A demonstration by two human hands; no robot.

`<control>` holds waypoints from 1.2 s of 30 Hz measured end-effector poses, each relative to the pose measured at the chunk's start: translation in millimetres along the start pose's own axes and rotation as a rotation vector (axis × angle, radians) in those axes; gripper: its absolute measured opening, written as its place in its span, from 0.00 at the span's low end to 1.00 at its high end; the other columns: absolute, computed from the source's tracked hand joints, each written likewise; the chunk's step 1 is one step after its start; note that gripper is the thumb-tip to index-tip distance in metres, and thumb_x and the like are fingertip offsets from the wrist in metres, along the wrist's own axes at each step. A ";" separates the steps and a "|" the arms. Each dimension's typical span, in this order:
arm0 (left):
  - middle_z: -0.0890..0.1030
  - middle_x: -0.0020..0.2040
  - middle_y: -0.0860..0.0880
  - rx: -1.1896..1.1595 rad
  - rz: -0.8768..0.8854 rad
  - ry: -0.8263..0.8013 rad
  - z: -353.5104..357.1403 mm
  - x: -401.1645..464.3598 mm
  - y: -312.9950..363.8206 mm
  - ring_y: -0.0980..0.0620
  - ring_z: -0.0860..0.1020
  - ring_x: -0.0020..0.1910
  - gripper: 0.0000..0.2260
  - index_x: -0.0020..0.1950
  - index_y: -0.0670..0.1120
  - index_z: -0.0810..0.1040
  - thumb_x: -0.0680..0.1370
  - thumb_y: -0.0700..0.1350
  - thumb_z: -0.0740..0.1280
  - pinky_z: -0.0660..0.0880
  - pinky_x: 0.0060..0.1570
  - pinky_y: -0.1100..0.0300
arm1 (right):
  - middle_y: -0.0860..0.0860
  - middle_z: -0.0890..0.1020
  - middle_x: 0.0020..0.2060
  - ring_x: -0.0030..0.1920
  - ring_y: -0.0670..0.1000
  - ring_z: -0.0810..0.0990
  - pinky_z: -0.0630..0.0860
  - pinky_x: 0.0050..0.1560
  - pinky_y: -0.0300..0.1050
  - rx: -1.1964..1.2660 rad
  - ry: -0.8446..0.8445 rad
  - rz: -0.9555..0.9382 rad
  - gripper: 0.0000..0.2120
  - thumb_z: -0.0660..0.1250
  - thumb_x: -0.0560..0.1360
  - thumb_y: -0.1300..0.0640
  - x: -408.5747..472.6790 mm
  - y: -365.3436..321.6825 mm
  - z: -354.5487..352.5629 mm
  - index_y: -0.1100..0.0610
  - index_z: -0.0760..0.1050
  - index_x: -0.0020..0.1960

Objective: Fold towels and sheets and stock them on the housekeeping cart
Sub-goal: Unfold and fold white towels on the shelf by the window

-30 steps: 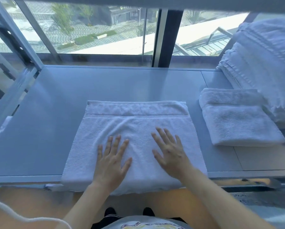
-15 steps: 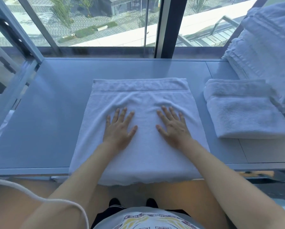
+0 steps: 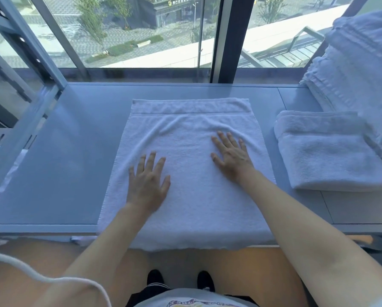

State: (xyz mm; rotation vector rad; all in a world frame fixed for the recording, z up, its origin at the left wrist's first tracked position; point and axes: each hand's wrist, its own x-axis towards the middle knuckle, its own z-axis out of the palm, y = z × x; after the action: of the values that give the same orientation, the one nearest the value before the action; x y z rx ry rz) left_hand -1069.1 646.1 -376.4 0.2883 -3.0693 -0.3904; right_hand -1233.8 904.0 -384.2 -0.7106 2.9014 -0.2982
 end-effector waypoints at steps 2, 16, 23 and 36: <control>0.57 0.84 0.47 -0.002 -0.022 -0.024 3.1 -35.8 -11.2 0.41 0.55 0.82 0.30 0.82 0.53 0.62 0.81 0.62 0.53 0.57 0.74 0.32 | 0.46 0.47 0.84 0.83 0.50 0.44 0.42 0.81 0.59 0.001 -0.007 -0.002 0.31 0.52 0.84 0.39 -0.9 1.3 0.3 0.45 0.49 0.84; 0.45 0.85 0.55 0.000 -0.054 -0.008 22.3 -57.8 -25.9 0.49 0.44 0.84 0.31 0.84 0.59 0.49 0.82 0.66 0.46 0.44 0.80 0.41 | 0.44 0.44 0.83 0.83 0.49 0.40 0.42 0.81 0.59 0.064 0.034 0.122 0.31 0.55 0.84 0.41 -153.4 -0.3 16.5 0.44 0.50 0.84; 0.46 0.85 0.55 0.004 -0.044 -0.023 16.6 -28.8 -28.6 0.49 0.45 0.84 0.32 0.84 0.59 0.50 0.81 0.66 0.46 0.43 0.80 0.42 | 0.43 0.44 0.83 0.83 0.49 0.41 0.42 0.81 0.57 0.031 0.057 0.142 0.32 0.54 0.83 0.39 -129.0 2.4 15.9 0.43 0.49 0.84; 0.58 0.84 0.48 -0.020 0.097 0.031 1.7 -39.7 0.1 0.44 0.55 0.83 0.28 0.82 0.51 0.62 0.82 0.59 0.53 0.56 0.76 0.34 | 0.45 0.47 0.84 0.83 0.51 0.43 0.43 0.81 0.60 0.060 0.086 0.142 0.31 0.52 0.83 0.39 -103.8 7.4 15.0 0.45 0.51 0.84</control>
State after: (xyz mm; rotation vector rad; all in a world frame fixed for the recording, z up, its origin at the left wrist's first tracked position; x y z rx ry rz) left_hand -1030.2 654.1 -378.4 0.1432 -3.0326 -0.4071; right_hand -1143.1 956.7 -391.3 -0.4909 2.9896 -0.4062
